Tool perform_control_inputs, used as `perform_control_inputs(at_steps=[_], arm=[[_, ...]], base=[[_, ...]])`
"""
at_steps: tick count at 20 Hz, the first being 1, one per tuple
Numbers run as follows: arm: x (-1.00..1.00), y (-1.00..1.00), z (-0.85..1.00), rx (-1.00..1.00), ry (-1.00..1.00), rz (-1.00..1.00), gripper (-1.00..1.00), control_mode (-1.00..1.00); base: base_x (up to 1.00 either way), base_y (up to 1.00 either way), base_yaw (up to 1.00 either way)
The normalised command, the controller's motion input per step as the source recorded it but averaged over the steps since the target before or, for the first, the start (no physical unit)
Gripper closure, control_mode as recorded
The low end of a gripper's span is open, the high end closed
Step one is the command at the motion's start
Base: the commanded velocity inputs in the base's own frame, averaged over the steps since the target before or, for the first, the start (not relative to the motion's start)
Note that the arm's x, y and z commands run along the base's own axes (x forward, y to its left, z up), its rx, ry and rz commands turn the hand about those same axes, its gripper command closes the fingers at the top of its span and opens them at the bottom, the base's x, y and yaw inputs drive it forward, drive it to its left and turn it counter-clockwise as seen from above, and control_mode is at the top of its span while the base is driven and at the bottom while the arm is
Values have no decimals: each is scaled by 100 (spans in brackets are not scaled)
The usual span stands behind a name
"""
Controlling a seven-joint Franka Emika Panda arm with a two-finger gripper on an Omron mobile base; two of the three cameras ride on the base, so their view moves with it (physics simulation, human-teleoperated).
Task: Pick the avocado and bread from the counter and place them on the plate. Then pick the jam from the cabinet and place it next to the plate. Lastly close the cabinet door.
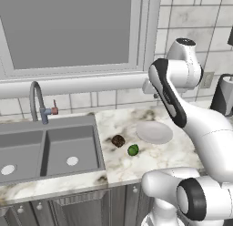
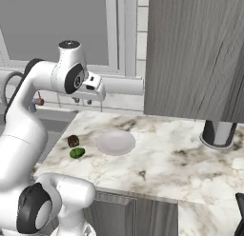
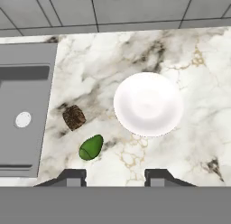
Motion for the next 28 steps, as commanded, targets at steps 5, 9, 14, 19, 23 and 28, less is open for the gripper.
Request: perform_control_inputs(at_steps=[5,9,14,19,23,28], arm=[[-4,5,-9,0,0,0,-100,-100],[-9,14,-14,0,0,0,-100,-100],[-9,18,-18,0,0,2,-100,-100],[-7,20,-17,0,0,2,-100,-100],[-7,22,-17,0,0,2,-100,-100],[-6,24,-18,0,1,2,-100,-100]], base=[[0,0,0],[0,0,0],[0,0,0],[0,0,0],[0,0,0],[0,0,0]])
